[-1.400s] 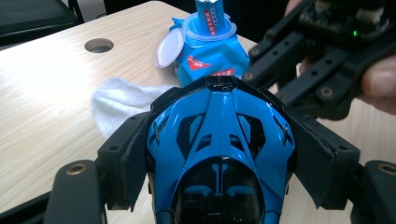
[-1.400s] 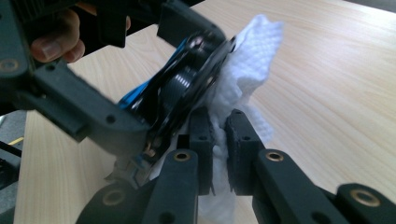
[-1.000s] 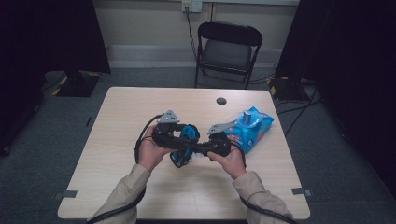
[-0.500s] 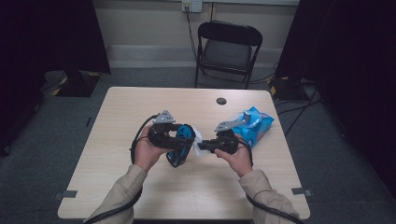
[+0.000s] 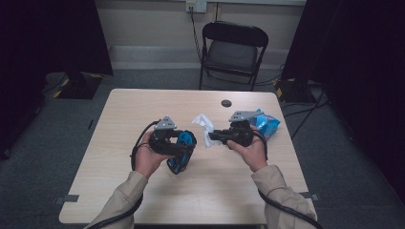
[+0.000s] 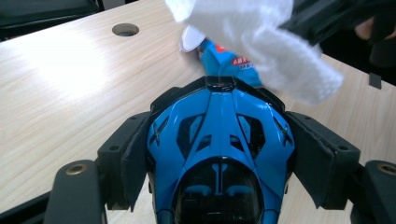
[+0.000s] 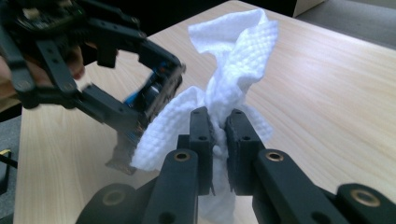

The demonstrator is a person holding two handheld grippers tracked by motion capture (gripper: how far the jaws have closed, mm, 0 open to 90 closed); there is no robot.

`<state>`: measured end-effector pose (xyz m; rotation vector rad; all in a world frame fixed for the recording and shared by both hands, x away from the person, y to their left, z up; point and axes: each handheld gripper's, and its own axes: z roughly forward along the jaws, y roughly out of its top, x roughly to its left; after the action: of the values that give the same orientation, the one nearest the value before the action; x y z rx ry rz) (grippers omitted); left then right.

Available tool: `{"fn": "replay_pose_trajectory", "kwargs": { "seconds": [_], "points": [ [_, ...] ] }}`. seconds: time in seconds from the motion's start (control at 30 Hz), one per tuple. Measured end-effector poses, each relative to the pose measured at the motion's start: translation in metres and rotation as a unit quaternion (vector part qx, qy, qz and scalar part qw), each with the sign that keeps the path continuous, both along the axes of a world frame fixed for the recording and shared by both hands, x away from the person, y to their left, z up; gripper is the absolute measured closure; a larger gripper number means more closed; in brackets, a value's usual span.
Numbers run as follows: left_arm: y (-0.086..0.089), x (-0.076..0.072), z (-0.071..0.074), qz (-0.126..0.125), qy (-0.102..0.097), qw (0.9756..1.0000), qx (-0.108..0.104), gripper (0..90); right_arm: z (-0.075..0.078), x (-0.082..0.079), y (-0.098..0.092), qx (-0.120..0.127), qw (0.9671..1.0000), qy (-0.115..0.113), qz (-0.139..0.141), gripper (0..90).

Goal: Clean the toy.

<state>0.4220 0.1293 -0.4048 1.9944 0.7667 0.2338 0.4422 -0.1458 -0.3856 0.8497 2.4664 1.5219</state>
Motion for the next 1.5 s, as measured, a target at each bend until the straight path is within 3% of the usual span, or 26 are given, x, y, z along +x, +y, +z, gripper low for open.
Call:
{"fn": "replay_pose_trajectory", "kwargs": {
  "seconds": [0.17,0.33,0.7,0.83,1.3,1.5],
  "points": [
    [-0.003,-0.001,-0.002,-0.005,0.001,1.0000,-0.002,26.2,0.004,0.000,0.006,0.001,1.0000,-0.001,0.007,82.8],
    [-0.012,-0.003,0.004,-0.020,-0.003,0.9998,-0.008,26.2,-0.003,0.000,0.019,-0.006,0.9998,0.005,0.021,82.8],
    [-0.016,0.000,0.011,-0.016,-0.004,0.9997,-0.017,26.2,-0.022,0.001,0.033,-0.012,0.9991,0.020,0.036,82.8],
    [-0.015,0.001,0.012,-0.014,-0.004,0.9997,-0.019,26.2,-0.028,0.000,0.033,0.001,0.9990,0.029,0.035,82.8],
    [-0.019,0.004,0.016,-0.012,-0.013,0.9996,-0.021,26.2,-0.045,-0.006,0.036,0.001,0.9985,0.042,0.037,82.8],
    [-0.019,0.005,0.017,-0.004,-0.015,0.9995,-0.028,26.2,-0.060,-0.011,0.037,-0.002,0.9975,0.055,0.045,82.8]
  ]
}}
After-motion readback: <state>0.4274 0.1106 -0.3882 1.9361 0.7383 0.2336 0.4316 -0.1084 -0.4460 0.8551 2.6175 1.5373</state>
